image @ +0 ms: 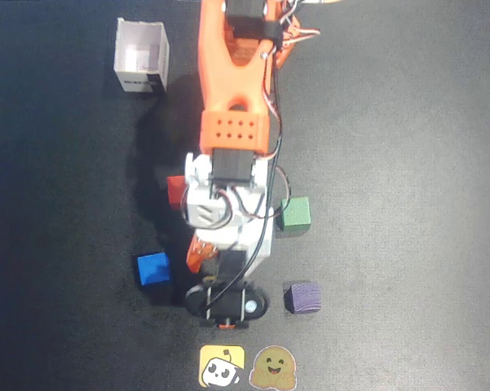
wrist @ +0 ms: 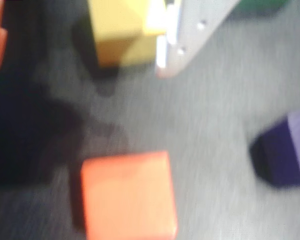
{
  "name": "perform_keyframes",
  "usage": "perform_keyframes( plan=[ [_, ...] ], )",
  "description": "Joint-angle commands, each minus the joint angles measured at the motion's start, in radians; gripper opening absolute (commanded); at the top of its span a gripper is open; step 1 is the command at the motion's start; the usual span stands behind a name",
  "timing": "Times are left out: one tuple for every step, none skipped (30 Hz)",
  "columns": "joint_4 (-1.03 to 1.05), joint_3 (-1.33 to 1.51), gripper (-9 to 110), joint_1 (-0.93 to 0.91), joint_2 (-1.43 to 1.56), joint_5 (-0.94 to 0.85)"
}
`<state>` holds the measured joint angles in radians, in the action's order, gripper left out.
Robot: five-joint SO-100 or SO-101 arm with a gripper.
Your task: Put the orange cube on top of the green cube.
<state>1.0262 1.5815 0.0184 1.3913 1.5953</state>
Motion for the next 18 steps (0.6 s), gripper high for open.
perform_keyframes(
  plan=[
    [-0.028,-0.086,24,0.021,-0.017,0.006],
    [-0.032,-0.098,24,0.026,-0.029,0.006],
    [-0.035,-0.112,24,0.031,-0.043,0.002],
    [-0.040,-0.123,24,0.035,-0.054,-0.002],
    [-0.048,-0.132,24,0.038,-0.063,-0.011],
    [-0.049,-0.146,24,0.041,-0.075,-0.021],
    [-0.049,-0.160,24,0.043,-0.087,-0.028],
    [-0.049,-0.173,24,0.043,-0.100,-0.038],
    [-0.049,-0.189,24,0.044,-0.114,-0.054],
    [-0.049,-0.202,24,0.044,-0.127,-0.067],
    [-0.046,-0.216,24,0.044,-0.140,-0.077],
    [-0.046,-0.229,24,0.044,-0.150,-0.095],
    [-0.046,-0.238,24,0.043,-0.161,-0.101],
    [-0.046,-0.247,24,0.043,-0.172,-0.110],
    [-0.046,-0.261,24,0.043,-0.184,-0.127],
    [-0.046,-0.275,24,0.043,-0.196,-0.140],
    [-0.041,-0.288,24,0.043,-0.209,-0.146],
    [-0.040,-0.299,24,0.043,-0.219,-0.149]
  ],
)
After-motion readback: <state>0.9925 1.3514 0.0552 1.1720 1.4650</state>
